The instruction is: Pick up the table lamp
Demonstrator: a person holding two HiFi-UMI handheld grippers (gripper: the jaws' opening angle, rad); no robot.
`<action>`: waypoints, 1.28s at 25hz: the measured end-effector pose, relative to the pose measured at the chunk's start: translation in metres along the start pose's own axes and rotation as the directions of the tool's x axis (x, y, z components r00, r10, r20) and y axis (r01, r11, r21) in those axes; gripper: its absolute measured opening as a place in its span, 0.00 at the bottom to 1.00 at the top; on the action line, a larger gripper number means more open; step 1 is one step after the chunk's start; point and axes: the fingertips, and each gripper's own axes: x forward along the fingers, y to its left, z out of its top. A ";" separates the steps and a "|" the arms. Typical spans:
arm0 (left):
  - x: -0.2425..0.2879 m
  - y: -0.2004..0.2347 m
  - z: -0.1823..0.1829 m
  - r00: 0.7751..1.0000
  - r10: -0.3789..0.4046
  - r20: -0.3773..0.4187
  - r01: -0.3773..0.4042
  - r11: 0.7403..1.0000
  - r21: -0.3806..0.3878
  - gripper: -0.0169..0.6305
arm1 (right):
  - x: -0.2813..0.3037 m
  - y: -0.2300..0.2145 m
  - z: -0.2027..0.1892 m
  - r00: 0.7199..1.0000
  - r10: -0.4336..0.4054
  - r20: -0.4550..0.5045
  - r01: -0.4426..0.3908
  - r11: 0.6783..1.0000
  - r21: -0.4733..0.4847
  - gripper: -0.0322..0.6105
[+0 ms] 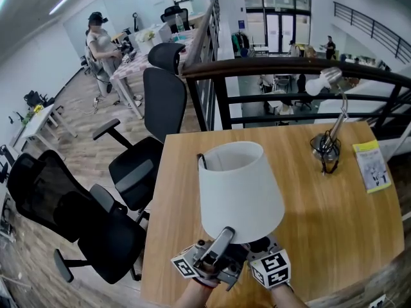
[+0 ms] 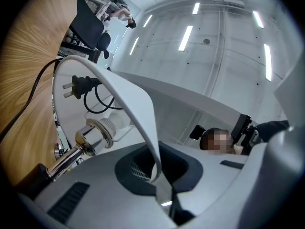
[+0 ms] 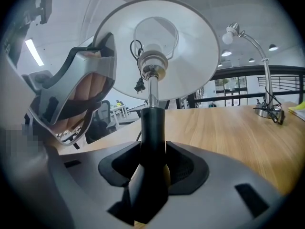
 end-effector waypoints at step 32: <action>0.039 -0.044 -0.026 0.991 -0.062 -0.120 0.070 0.995 0.065 0.04 | -0.036 0.007 0.041 0.991 -0.041 0.126 0.043 0.999 -0.018 0.31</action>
